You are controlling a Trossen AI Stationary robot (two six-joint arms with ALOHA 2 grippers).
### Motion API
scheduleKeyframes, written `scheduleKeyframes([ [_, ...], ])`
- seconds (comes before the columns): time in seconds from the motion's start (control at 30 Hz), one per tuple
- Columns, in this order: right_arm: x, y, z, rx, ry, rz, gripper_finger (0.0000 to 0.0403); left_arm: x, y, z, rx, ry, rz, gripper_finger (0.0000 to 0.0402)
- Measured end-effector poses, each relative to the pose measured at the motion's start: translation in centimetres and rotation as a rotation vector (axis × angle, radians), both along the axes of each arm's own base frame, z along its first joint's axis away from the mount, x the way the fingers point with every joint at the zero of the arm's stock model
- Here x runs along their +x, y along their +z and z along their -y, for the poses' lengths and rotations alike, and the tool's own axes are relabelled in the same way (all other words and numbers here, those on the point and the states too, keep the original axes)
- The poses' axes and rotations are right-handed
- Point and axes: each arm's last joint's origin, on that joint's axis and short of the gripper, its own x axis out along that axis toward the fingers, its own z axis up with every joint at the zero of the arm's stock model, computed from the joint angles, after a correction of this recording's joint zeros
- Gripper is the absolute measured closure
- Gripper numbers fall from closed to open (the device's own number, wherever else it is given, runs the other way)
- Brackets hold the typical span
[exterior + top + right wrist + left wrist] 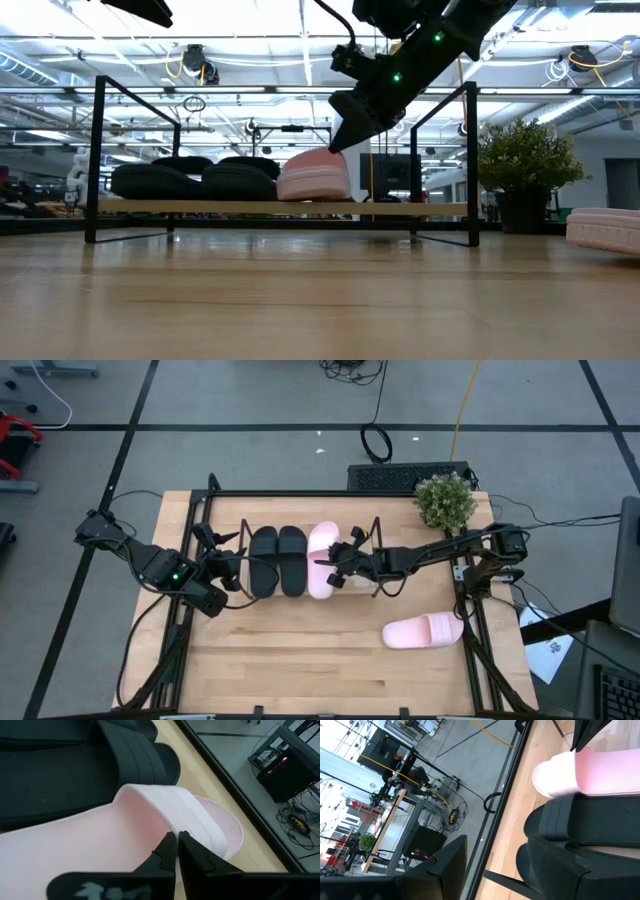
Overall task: Pick and place slides into the shelf
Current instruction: Put the left pink slipper on the shelf
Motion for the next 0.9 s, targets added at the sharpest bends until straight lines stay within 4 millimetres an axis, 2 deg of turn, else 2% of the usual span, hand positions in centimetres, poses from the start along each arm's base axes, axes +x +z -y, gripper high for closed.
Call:
scheduleKeyframes([
  [0.9, 0.11, 0.25, 0.63, -0.018, -0.04, 0.031, 0.0403, 0.0, 0.0, 0.01, -0.004, 0.001, 0.004, 0.0186],
])
